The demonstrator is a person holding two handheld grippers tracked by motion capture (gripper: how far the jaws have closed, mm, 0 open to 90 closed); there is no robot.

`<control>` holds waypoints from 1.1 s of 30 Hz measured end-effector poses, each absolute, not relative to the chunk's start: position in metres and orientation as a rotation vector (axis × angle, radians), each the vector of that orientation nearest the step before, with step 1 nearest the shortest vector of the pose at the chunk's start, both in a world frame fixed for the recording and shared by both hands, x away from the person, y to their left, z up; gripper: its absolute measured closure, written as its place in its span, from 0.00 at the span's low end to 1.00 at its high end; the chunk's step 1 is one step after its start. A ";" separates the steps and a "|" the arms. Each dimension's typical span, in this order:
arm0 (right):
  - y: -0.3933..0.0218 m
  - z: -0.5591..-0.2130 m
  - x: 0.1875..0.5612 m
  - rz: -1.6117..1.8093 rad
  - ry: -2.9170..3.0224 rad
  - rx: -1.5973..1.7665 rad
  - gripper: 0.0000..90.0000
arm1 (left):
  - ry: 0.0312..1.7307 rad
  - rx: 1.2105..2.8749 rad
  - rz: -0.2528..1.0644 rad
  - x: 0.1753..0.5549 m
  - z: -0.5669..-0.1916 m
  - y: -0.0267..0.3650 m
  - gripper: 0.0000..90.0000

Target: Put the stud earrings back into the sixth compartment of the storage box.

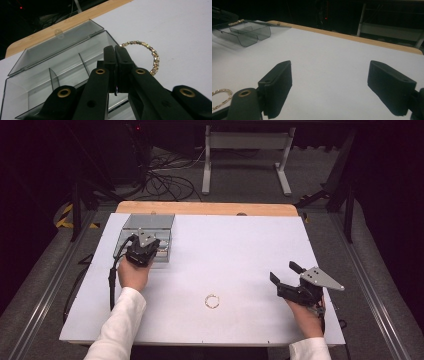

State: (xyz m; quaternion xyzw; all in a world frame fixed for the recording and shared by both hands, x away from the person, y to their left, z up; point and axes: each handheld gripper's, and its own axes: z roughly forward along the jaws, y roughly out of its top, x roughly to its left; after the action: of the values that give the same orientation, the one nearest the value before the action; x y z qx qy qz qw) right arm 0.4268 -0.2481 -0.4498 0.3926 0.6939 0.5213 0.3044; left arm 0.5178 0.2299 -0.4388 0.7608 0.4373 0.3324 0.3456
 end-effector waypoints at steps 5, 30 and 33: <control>-0.248 -0.450 0.427 1.377 1.842 1.037 0.23 | 1.172 1.976 0.887 0.524 -0.445 0.234 0.98; -0.247 -0.450 0.427 1.379 1.848 1.028 0.22 | 1.093 2.003 0.711 0.516 -0.448 0.218 0.38; -0.247 -0.450 0.427 1.381 1.848 1.029 0.22 | 1.066 2.007 0.665 0.512 -0.448 0.213 0.33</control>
State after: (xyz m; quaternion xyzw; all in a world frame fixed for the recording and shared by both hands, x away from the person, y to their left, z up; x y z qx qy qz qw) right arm 0.4274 -0.2472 -0.4504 0.3881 0.6973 0.5209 0.3030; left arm 0.5123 0.2129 -0.4482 0.7851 0.4168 0.2602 0.3771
